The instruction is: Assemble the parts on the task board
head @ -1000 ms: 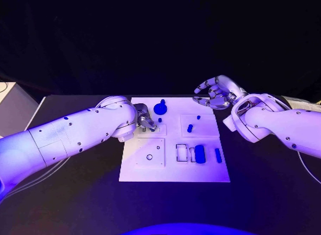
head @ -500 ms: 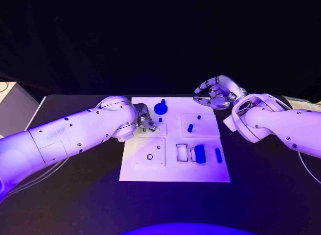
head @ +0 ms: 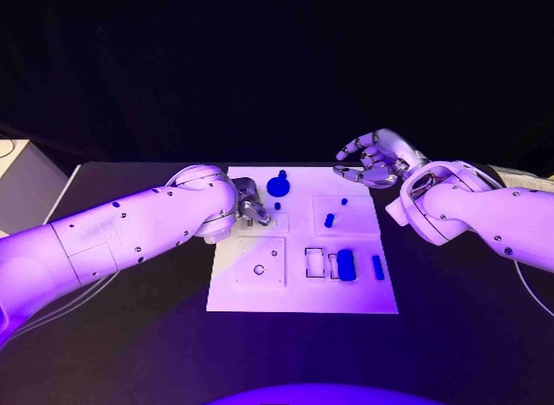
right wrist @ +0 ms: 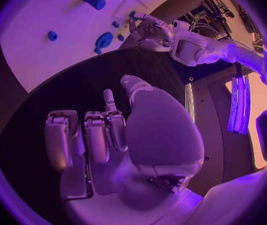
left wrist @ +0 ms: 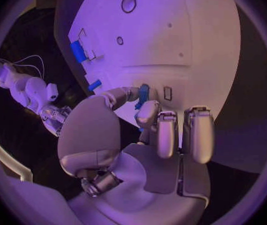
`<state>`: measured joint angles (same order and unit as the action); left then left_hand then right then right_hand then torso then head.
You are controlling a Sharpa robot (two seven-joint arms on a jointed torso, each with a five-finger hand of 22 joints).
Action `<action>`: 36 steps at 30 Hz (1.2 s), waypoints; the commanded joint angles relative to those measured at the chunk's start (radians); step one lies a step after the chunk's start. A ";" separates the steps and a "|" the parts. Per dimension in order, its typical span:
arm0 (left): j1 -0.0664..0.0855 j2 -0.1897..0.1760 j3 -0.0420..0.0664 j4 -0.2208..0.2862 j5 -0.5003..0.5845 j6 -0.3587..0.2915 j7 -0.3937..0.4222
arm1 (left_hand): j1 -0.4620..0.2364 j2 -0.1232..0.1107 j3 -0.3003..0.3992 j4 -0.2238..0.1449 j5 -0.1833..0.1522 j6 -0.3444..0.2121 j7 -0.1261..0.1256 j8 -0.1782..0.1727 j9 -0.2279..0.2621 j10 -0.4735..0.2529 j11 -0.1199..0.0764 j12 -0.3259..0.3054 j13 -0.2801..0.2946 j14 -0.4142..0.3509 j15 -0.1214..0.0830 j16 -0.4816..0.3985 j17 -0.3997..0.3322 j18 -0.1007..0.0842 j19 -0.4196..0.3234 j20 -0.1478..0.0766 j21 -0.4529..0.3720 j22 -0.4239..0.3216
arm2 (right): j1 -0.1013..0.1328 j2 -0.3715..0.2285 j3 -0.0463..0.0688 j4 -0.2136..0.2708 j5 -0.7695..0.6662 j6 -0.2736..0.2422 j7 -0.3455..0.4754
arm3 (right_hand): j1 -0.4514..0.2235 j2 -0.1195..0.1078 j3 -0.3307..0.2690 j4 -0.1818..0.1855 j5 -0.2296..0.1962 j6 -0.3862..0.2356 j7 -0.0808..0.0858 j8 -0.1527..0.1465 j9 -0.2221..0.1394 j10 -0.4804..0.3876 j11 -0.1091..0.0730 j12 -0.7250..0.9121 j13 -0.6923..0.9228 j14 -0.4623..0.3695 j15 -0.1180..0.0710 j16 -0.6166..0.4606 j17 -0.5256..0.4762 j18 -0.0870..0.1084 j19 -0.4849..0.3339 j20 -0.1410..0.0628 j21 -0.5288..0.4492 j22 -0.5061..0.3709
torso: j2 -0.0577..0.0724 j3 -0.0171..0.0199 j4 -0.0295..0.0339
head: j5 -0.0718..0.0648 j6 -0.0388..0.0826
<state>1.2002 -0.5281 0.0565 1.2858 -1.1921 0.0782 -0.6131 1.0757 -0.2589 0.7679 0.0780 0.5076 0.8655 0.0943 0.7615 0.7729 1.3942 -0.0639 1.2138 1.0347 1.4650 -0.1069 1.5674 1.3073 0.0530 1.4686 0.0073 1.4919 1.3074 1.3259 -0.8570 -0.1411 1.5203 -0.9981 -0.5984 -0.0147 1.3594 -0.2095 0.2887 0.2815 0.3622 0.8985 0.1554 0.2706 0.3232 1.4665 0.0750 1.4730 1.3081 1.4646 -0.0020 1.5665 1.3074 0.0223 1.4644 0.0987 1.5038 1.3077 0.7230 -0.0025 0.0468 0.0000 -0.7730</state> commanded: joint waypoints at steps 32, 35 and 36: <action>-0.005 0.024 -0.005 -0.020 0.017 0.043 -0.004 | -0.035 0.037 -0.091 0.065 -0.024 0.134 -0.107 -0.002 0.192 0.016 -0.010 -0.004 0.004 0.106 -0.012 0.003 0.263 -0.014 0.013 -0.012 0.002 0.081 | 0.000 0.000 0.000 0.001 -0.002 0.002 0.008 | 0.001 -0.010 0.009 -0.001 0.007 -0.007 0.001 -0.004 -0.001 0.015 -0.003 0.006 0.183 0.106 -0.001 0.004 0.263 -0.003 0.077 -0.002 -0.004 0.204 | 0.000 0.0009 -0.0008 | -0.005 -0.003; -0.005 0.024 -0.005 -0.020 0.016 0.041 -0.004 | -0.035 0.037 -0.094 0.067 -0.024 0.134 -0.107 -0.002 0.192 0.016 -0.010 -0.003 0.005 0.106 -0.012 0.003 0.263 -0.014 0.013 -0.012 0.002 0.082 | 0.000 0.000 0.000 0.001 -0.002 0.002 0.008 | 0.001 -0.010 0.009 -0.001 0.007 -0.007 0.001 -0.004 -0.001 0.015 -0.003 0.006 0.183 0.106 -0.001 0.004 0.263 -0.003 0.077 -0.002 -0.004 0.204 | 0.000 0.0011 -0.0008 | -0.005 -0.002; -0.005 0.025 -0.006 -0.021 0.016 0.040 -0.004 | -0.035 0.037 -0.098 0.069 -0.025 0.135 -0.107 -0.002 0.192 0.016 -0.010 -0.004 0.005 0.106 -0.012 0.003 0.263 -0.014 0.013 -0.013 0.002 0.082 | 0.000 0.000 0.000 0.001 -0.002 0.002 0.009 | 0.002 -0.012 0.010 -0.002 0.007 -0.007 0.001 -0.004 -0.001 0.014 -0.003 0.005 0.183 0.106 -0.001 0.004 0.263 -0.003 0.077 -0.002 -0.005 0.204 | -0.001 0.0009 -0.0012 | -0.004 -0.002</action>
<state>1.2025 -0.5095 0.0557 1.2621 -1.1911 0.1011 -0.6187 1.0483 -0.2254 0.6754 0.1477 0.4847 0.9155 0.0733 0.7628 0.9688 1.4135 -0.0667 1.2138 1.0387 1.4653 -0.1145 1.5674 1.3073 0.0530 1.4648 0.0036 1.4919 1.3074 1.3259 -0.8575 -0.1411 1.5204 -0.9973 -0.5985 -0.0151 1.3626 -0.2126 0.2915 0.2787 0.3660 0.8985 0.1554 0.2706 0.3230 1.4665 0.0750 1.4730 1.3076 1.4646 -0.0020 1.5665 1.3074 0.0223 1.4644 0.0987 1.5038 1.3074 0.7230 -0.0014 0.0457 -0.0050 -0.7764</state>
